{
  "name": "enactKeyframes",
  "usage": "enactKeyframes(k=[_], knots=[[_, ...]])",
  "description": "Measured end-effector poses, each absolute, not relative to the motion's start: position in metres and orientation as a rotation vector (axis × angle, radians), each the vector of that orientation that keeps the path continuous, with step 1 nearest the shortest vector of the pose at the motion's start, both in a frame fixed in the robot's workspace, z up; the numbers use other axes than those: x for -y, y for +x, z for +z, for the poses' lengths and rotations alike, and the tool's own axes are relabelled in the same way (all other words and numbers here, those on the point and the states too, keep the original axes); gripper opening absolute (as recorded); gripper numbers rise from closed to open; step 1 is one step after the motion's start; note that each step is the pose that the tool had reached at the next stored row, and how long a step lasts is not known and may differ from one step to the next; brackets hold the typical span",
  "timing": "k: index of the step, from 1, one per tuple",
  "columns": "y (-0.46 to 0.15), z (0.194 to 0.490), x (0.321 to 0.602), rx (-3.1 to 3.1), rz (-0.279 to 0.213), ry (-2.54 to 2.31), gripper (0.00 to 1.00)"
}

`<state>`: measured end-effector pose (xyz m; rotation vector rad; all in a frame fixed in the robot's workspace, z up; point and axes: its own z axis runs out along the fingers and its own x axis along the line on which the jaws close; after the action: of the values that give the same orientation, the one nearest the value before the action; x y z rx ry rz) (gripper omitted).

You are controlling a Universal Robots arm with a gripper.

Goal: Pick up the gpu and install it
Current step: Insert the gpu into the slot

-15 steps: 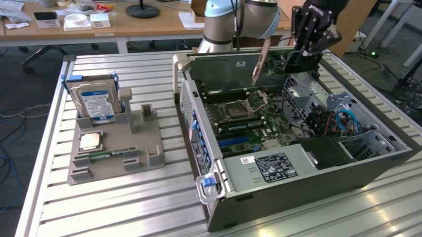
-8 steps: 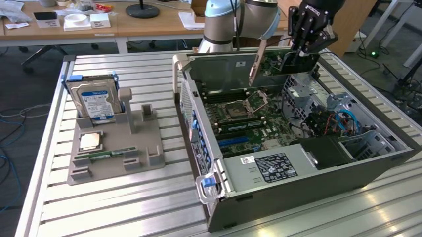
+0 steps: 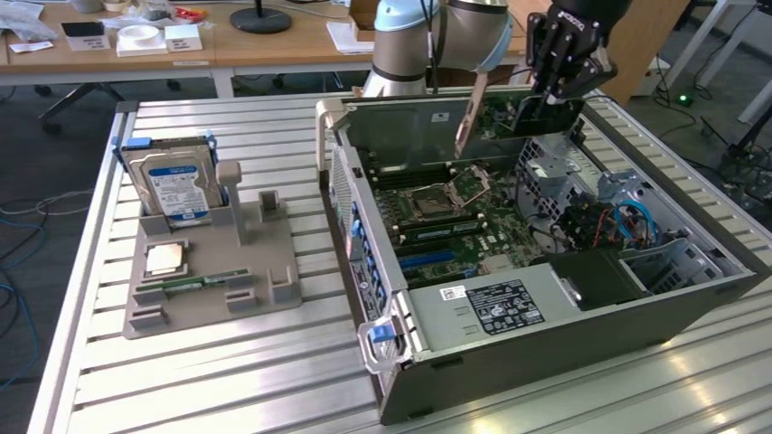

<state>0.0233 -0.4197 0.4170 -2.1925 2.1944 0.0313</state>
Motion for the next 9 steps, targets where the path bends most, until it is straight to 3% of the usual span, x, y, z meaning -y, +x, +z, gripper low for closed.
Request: enactKeyframes(k=[9], knots=[[0.0233, 0.4150, 0.4198, -2.194, 0.031, -2.193, 0.26]])
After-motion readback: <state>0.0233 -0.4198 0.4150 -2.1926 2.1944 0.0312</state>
